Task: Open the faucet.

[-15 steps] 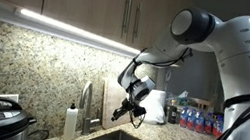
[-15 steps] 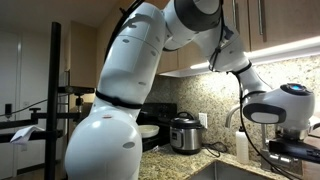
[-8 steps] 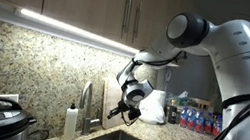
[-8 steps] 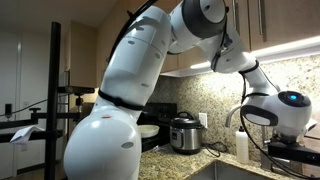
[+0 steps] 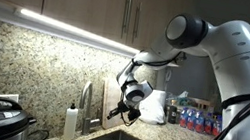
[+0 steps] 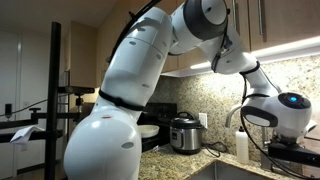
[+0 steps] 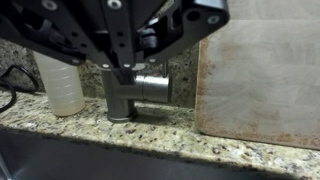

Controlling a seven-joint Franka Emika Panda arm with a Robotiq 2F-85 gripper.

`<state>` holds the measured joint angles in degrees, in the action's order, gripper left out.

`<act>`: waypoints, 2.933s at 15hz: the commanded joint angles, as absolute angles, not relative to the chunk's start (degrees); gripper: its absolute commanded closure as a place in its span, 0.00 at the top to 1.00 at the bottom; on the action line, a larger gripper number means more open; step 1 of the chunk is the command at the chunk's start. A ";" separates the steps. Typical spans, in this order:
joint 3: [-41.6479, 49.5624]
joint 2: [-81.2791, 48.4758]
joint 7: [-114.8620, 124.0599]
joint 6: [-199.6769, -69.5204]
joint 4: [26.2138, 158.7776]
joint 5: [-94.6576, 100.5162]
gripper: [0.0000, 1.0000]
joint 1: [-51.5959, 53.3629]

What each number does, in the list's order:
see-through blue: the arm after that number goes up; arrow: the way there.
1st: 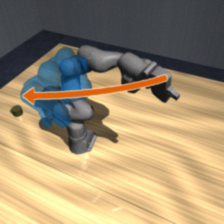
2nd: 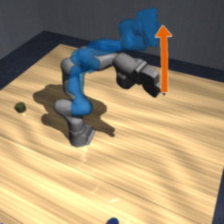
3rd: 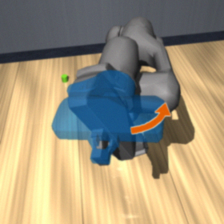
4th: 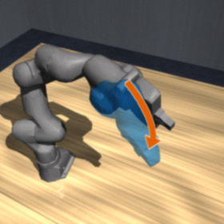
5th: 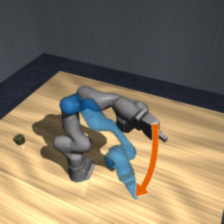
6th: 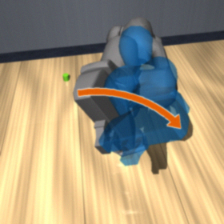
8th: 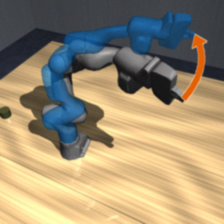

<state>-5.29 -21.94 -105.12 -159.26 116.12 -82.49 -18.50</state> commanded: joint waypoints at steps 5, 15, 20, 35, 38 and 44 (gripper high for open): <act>-6.75 -25.85 -122.91 -156.87 108.25 -102.45 0.00 -20.03; -6.16 -28.12 -135.84 -149.18 106.12 -111.15 0.00 -19.51; -5.85 -29.69 -138.54 -147.74 103.57 -113.16 0.00 -18.84; -5.88 -35.11 -134.54 -148.60 96.73 -110.01 0.00 -18.12; -5.87 -36.07 -133.91 -148.58 95.71 -109.59 0.00 -18.05; -5.84 -37.13 -133.68 -148.61 94.24 -109.78 0.00 -18.16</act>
<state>-5.90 -36.56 -134.90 -148.48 95.43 -110.21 -18.14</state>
